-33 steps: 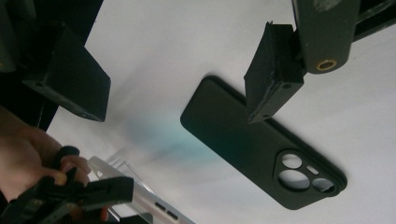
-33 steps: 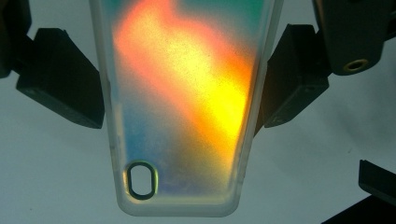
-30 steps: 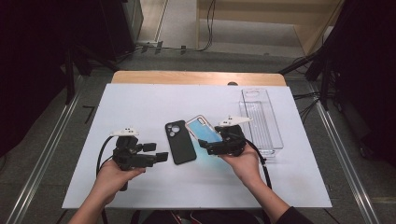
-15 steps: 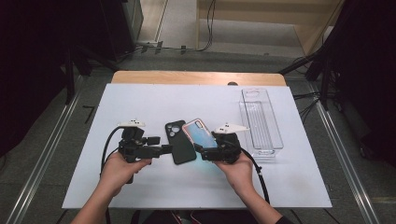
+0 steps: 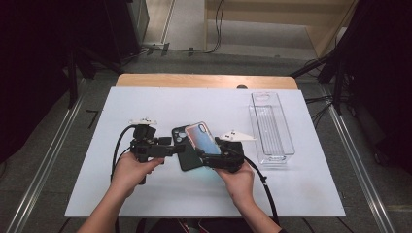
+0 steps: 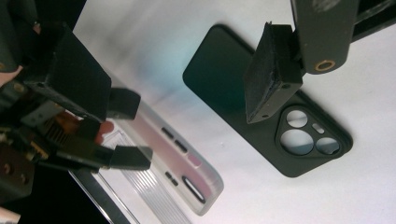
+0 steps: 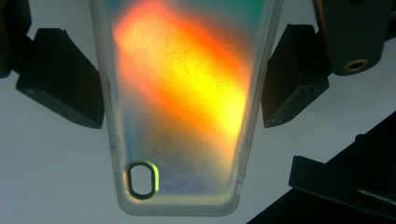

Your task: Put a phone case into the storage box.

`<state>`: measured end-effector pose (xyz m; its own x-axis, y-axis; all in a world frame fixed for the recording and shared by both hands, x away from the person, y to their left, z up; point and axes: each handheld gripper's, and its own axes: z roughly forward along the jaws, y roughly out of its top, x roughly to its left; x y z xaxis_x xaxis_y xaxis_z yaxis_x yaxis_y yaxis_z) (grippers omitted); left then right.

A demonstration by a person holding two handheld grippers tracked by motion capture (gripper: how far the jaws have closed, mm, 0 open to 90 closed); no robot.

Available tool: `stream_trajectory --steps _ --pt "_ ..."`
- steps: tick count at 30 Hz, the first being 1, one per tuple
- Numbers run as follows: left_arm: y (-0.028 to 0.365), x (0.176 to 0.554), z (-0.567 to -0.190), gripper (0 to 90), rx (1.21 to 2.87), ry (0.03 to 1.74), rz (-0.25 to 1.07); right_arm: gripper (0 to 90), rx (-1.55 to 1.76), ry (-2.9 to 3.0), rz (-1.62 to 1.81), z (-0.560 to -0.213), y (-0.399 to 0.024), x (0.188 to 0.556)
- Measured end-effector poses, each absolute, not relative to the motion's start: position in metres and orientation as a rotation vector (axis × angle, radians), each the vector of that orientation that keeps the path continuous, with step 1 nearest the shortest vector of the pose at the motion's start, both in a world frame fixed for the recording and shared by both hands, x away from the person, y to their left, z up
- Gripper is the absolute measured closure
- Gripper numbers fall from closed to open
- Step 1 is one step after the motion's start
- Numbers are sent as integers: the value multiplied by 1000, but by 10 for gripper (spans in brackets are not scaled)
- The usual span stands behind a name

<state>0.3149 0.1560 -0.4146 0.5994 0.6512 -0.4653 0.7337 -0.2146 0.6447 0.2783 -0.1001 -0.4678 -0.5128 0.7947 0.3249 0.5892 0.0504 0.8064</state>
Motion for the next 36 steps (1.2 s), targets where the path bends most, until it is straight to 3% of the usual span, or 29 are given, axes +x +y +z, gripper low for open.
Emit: stream_trajectory --steps 36 --pt "129 344 -423 273 1840 1245 -74 147 1626 1864 1722 -497 -81 270"
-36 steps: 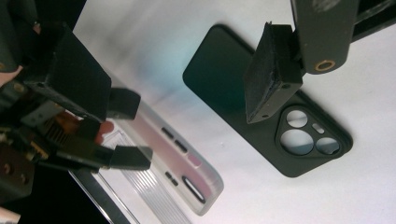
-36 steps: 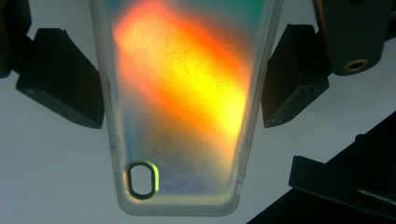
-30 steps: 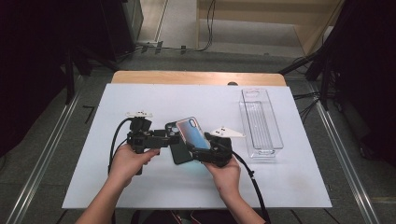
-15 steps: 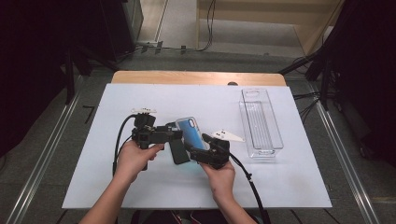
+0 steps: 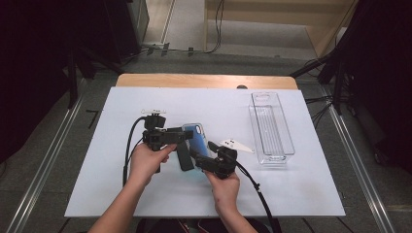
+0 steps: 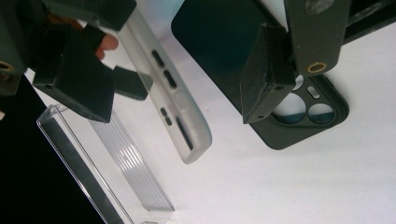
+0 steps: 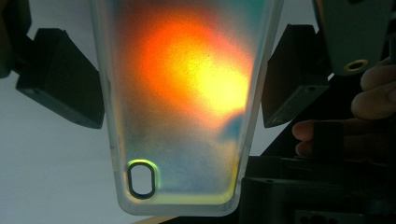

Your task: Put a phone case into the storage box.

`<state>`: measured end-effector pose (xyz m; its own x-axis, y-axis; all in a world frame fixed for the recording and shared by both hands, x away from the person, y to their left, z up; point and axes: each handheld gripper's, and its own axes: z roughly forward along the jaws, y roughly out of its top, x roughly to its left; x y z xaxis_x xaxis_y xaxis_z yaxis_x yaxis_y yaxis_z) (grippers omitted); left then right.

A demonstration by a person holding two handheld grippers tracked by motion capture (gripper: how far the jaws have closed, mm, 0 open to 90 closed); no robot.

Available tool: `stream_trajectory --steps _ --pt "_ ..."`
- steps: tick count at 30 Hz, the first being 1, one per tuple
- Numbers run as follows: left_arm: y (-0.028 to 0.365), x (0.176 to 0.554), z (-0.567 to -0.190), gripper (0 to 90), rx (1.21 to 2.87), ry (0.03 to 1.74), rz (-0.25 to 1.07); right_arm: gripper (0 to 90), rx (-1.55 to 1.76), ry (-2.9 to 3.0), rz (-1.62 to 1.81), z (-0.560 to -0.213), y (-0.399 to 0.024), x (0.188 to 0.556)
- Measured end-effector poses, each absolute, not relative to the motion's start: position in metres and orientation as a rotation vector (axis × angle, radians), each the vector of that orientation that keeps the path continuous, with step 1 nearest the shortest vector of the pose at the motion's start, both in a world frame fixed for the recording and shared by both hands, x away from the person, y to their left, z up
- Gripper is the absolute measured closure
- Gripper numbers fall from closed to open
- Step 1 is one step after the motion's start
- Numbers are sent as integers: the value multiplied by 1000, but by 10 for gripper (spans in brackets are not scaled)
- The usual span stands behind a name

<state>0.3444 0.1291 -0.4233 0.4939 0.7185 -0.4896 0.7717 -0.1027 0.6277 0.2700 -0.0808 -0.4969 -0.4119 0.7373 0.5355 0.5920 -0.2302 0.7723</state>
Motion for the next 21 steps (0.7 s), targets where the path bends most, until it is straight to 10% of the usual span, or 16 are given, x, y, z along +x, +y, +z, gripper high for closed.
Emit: stream_trajectory --steps 21 --pt "128 352 -431 664 1730 1384 -149 147 1612 1849 1777 -498 -73 265"
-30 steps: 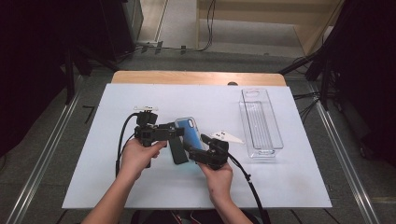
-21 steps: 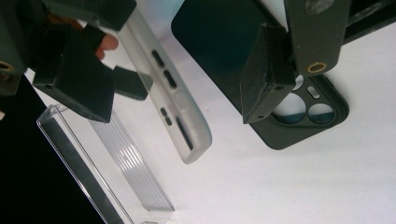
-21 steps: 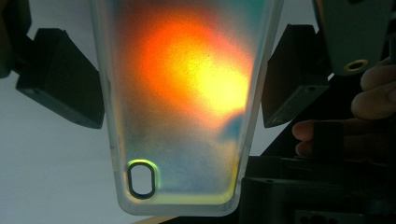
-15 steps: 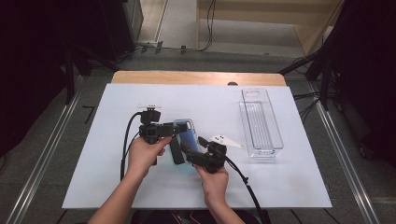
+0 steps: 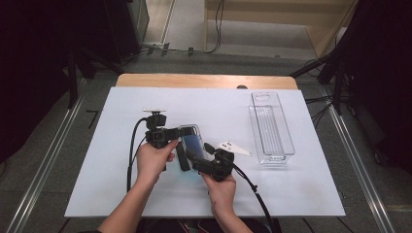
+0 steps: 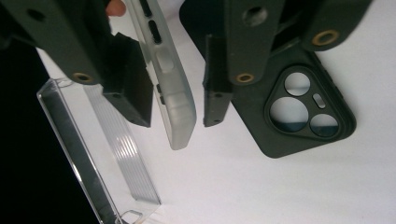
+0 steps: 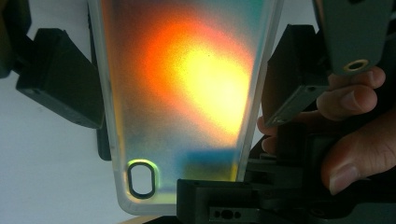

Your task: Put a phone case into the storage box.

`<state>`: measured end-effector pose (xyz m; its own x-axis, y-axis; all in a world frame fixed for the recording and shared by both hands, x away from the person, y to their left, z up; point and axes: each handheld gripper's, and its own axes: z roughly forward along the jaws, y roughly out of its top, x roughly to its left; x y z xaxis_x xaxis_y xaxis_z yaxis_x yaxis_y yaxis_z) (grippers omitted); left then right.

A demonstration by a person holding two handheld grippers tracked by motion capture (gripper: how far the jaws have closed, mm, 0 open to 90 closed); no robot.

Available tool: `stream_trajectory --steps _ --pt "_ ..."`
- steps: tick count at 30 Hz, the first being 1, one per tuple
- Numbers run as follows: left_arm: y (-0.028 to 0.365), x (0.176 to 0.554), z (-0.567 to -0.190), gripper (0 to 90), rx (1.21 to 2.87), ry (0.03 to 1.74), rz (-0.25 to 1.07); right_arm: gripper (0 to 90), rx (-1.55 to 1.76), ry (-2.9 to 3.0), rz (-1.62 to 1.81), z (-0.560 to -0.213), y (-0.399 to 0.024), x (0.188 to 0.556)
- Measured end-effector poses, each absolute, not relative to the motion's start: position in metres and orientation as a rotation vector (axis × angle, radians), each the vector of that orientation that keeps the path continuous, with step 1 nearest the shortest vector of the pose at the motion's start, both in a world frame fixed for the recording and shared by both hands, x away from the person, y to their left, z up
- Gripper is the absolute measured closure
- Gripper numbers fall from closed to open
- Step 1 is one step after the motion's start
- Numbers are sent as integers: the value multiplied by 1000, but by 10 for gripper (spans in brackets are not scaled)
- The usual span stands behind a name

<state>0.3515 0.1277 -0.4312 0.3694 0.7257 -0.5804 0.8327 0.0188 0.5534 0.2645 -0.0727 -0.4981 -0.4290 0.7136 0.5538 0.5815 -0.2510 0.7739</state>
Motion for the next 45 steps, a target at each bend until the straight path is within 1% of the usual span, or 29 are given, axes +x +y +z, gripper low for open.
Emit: stream_trajectory --steps 1,2,4,15,23,24,26,27,28,33,39,45 --pt "128 351 -431 720 1723 1382 -154 148 1611 1852 1779 -498 -72 264" --pt "128 352 -431 720 1716 1386 -162 148 1611 1852 1779 -498 -72 264" --pt "130 352 -432 757 1700 1388 -180 147 1601 1855 1781 -499 -71 264" --pt "132 350 -430 805 1637 1384 -236 143 1545 1853 1755 -499 -69 263" --pt "134 349 -427 813 1597 1372 -277 139 1494 1862 1741 -497 -70 263" --pt "134 348 -427 814 1597 1367 -274 130 1482 1871 1738 -497 -71 263" --pt "135 348 -426 814 1598 1362 -267 80 1463 1891 1766 -496 -73 264" --pt "136 348 -425 814 1591 1361 -268 29 1461 1896 1765 -495 -74 265" --pt "136 348 -424 814 1594 1358 -261 0 1457 1907 1750 -494 -75 266" --pt "137 345 -419 813 1608 1335 -223 0 1462 1969 1722 -489 -83 270" --pt "133 337 -410 812 1648 1268 -97 0 1403 2060 1675 -479 -91 272" --pt "131 332 -410 811 1675 1229 -28 0 1384 2131 1626 -472 -97 274"
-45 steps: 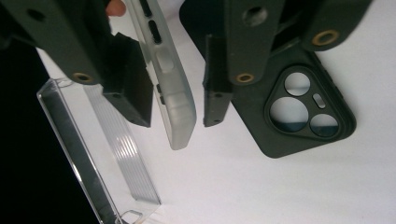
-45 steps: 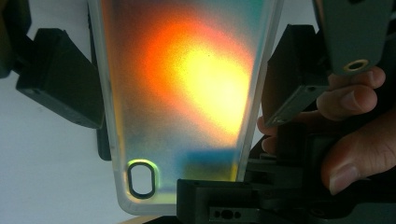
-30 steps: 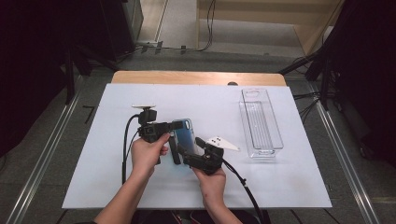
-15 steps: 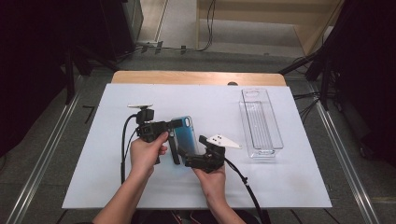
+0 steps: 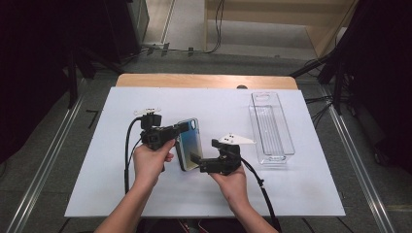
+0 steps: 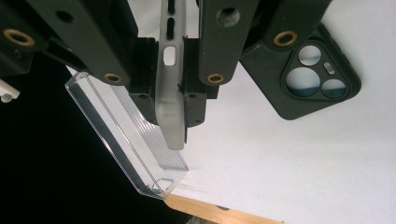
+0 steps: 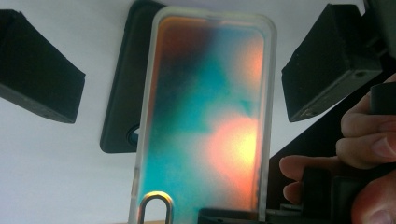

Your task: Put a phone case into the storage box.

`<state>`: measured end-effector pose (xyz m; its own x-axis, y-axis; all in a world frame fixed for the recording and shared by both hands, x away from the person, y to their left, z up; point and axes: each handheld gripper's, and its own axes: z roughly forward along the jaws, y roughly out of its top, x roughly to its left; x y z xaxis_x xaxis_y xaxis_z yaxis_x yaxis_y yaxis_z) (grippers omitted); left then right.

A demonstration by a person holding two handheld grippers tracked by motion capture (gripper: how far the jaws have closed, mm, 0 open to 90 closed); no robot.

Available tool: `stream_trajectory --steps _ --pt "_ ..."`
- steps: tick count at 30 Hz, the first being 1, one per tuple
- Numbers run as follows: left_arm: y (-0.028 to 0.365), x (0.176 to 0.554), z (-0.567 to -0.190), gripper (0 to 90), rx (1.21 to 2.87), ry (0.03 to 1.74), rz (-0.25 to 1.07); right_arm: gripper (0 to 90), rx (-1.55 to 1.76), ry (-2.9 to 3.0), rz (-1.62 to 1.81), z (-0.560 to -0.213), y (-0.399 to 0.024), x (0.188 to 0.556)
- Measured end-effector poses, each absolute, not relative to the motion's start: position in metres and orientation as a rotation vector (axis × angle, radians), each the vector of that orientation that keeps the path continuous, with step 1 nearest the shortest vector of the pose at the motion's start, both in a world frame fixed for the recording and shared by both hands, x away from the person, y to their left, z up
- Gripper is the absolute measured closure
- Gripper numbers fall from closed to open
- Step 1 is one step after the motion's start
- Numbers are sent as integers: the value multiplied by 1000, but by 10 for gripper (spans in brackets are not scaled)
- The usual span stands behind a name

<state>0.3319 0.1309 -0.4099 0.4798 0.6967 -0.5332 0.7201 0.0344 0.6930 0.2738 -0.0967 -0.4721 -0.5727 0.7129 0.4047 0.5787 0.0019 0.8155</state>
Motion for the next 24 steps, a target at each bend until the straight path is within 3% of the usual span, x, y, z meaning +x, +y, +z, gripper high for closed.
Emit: stream_trajectory --steps 19,24 --pt "126 309 -418 811 1622 1092 147 0 1289 2207 1529 -457 -124 271" --pt "123 302 -415 810 1600 1074 142 0 1244 2235 1541 -451 -127 265"
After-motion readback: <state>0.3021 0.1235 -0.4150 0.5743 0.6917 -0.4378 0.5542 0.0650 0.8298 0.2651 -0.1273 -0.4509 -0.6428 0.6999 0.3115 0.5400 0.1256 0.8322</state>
